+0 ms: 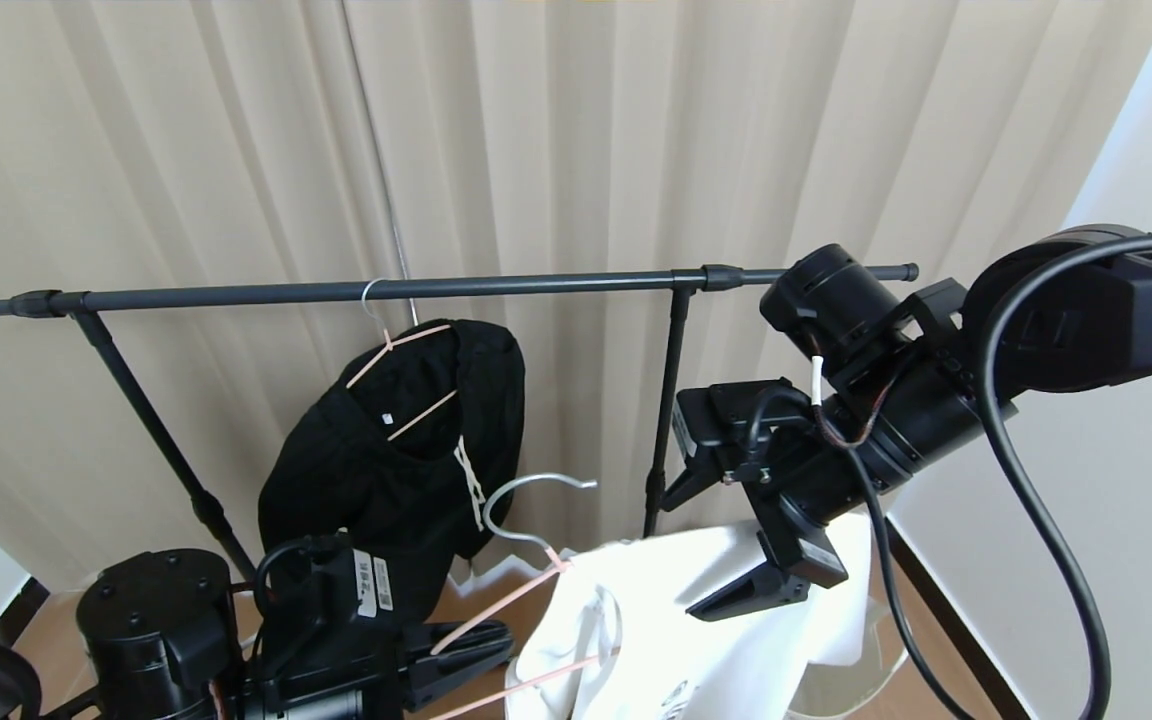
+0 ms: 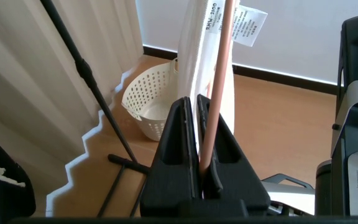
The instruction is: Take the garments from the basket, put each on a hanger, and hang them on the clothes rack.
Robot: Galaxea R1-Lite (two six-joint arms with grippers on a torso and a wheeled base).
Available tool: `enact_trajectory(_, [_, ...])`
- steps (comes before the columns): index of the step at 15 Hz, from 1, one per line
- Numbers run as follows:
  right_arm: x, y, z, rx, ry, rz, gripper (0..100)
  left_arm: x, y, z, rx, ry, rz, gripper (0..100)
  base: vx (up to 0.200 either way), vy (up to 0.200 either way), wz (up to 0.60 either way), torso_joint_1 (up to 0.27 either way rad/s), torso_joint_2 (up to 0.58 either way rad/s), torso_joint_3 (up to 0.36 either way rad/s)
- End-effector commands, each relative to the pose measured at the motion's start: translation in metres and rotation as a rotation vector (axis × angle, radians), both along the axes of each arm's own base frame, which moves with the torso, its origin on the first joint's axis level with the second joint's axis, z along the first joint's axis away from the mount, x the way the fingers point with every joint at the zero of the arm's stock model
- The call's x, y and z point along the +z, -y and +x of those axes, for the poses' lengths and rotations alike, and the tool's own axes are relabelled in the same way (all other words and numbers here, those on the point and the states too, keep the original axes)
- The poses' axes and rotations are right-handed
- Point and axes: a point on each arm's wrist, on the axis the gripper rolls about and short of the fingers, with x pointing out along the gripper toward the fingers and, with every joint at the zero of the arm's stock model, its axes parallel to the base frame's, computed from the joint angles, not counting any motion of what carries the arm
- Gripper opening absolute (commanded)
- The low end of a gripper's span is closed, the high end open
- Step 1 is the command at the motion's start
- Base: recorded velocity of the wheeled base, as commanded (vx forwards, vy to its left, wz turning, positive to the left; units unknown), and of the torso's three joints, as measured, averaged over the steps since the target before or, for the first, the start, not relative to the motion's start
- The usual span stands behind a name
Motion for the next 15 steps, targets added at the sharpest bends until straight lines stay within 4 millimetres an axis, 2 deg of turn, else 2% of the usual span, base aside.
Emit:
enact_trajectory(1, [-0.0001,-0.0001,0.0005,0.0,0.0,0.0,0,0.0003,-0.0001,-0.0004,-0.001,0.001,-0.001,0,0.0,0.0,0.0,0.0,0.0,0.0])
enact_trajectory(10, [0.0036,0.0013,-0.0005,-0.003,0.013,0.004,0,-0.0004,-0.0009,-0.0005,0.002,-0.001,0.002,0,0.0,0.0,0.0,0.0,0.0,0.0])
enact_trajectory(11, [0.0037,0.002,-0.0005,-0.005,0.014,0.002,0,-0.0004,-0.0009,-0.0005,0.001,0.0,0.003,100,0.0,0.0,0.0,0.0,0.0,0.0])
enact_trajectory(15, [0.0049,0.0042,-0.0038,-0.005,0.01,0.0,0,-0.0006,-0.002,-0.0012,0.001,-0.002,0.004,100,0.0,0.0,0.0,0.0,0.0,0.0])
